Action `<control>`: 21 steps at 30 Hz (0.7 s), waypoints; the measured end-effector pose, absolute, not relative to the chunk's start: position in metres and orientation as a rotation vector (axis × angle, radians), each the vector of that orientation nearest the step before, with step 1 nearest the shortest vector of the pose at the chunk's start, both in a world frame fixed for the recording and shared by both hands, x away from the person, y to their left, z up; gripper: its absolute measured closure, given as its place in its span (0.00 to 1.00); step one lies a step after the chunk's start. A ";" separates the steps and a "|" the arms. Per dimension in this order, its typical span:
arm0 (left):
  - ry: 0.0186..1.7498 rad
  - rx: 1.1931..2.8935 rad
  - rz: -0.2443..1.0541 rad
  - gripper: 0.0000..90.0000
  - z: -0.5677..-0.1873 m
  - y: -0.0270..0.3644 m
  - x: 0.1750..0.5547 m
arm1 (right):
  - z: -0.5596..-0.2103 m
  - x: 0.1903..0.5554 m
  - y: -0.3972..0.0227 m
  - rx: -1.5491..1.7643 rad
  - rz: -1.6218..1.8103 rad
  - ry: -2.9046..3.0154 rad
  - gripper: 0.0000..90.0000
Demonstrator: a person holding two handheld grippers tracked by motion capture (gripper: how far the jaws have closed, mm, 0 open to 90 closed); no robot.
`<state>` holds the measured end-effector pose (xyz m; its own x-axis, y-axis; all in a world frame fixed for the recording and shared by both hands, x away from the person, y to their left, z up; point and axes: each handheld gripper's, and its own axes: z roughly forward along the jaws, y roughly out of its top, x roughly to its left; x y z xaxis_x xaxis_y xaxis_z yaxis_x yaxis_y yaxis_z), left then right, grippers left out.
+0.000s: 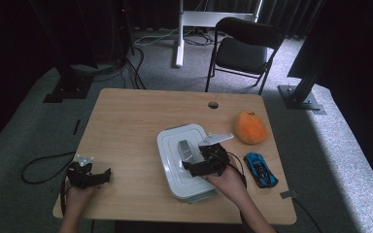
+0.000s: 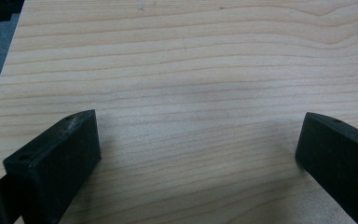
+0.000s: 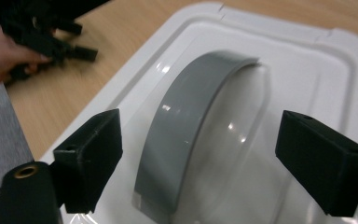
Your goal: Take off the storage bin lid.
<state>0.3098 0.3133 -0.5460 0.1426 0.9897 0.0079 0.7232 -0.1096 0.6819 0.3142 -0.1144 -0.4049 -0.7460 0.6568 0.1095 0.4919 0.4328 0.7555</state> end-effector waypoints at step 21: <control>1.634 1.890 0.655 0.00 -0.546 0.313 0.310 | -0.413 0.303 -0.109 0.951 1.192 2.513 0.66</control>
<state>0.3098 0.3133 -0.5463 0.1416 0.9899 0.0078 0.7212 -0.1086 0.6842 0.3025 -0.1091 -0.4130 -0.7721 0.6293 0.0879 0.4663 0.4672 0.7512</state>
